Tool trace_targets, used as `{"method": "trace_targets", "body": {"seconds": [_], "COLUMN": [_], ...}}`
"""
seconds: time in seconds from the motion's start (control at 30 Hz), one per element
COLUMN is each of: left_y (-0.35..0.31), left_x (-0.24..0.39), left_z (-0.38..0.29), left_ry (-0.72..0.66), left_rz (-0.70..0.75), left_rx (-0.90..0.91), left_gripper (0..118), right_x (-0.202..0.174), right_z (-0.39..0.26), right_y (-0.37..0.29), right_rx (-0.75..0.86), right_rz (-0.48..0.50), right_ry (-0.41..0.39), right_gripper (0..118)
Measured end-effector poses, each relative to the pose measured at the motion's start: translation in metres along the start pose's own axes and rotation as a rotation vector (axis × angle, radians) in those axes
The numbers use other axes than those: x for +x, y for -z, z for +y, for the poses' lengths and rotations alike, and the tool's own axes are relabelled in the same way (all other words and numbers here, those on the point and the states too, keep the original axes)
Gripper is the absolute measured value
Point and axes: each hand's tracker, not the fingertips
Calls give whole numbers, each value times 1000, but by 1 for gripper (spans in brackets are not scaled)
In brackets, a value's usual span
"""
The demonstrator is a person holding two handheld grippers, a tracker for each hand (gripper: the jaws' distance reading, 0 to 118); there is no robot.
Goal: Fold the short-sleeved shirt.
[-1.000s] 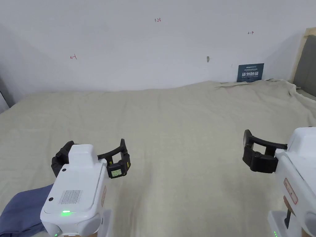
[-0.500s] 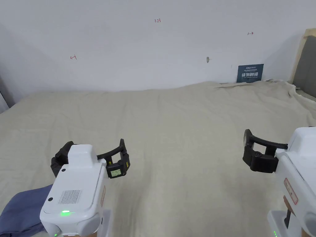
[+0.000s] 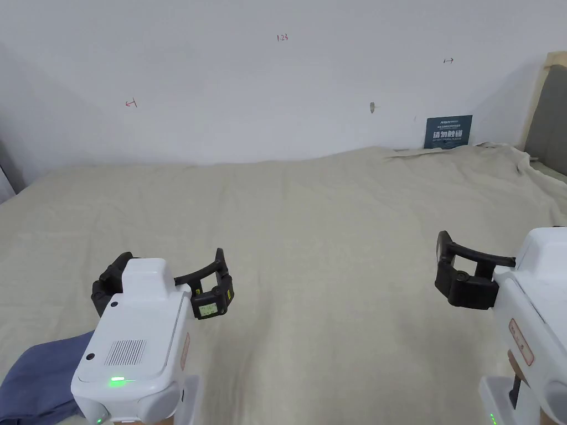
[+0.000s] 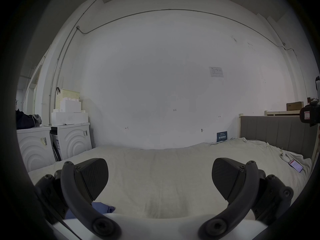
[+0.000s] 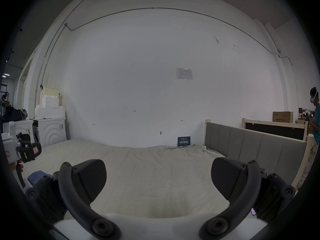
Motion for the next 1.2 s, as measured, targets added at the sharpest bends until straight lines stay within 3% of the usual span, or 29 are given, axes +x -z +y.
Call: {"method": "trace_targets", "body": {"seconds": [0.9, 1.03, 1.2], "left_y": [0, -1, -3], "left_x": [-1, -2, -3], "left_z": [-1, 0, 2], "left_ry": [-1, 0, -7], "left_rz": [-3, -15, -15], "left_rx": [-2, -1, 3], "left_gripper": [118, 118, 118], "right_x": [-3, -3, 4], "right_z": [3, 8, 15], "right_y": [-2, 0, 5], "right_rx": [-13, -90, -233], "right_rz": [11, 22, -45], "right_ry": [-9, 20, 178], "right_gripper": [118, 118, 118]}}
